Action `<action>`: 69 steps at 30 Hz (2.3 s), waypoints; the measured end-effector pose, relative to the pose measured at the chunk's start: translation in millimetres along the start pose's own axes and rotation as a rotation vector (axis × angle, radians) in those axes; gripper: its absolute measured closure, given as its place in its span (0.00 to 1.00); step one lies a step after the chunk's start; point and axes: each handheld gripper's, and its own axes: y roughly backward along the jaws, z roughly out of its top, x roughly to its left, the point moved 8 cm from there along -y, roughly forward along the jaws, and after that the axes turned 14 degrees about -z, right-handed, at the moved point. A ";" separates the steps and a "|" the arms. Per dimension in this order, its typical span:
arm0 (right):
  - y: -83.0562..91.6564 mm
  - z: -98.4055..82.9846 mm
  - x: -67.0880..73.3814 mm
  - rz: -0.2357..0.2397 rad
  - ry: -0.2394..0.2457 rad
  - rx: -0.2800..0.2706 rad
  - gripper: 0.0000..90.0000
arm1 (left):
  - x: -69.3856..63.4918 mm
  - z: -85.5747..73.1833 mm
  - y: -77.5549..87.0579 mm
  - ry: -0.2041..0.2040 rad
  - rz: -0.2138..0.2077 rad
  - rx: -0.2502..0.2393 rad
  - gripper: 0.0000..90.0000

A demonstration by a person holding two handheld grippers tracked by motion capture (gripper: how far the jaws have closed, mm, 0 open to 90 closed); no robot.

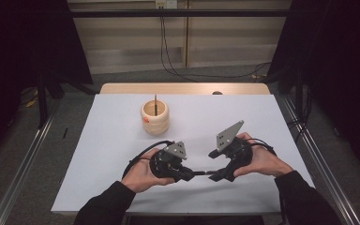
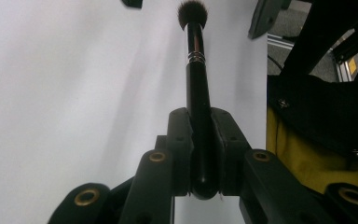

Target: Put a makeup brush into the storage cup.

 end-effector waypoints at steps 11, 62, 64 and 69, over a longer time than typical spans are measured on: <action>7.8 -0.9 -7.6 -0.048 -0.074 -0.107 0.23 | -3.9 5.2 5.7 -0.001 0.009 -0.094 0.88; 59.9 19.1 -28.8 -0.064 -0.236 -0.505 0.43 | -17.2 29.8 43.6 -0.094 0.074 -0.490 0.88; 58.7 19.0 -28.0 -0.057 -0.231 -0.502 0.48 | -17.2 29.9 43.2 -0.093 0.062 -0.501 0.88; 59.4 20.2 -25.5 -0.022 -0.226 -0.511 0.58 | -16.3 28.8 41.9 -0.090 0.052 -0.504 0.88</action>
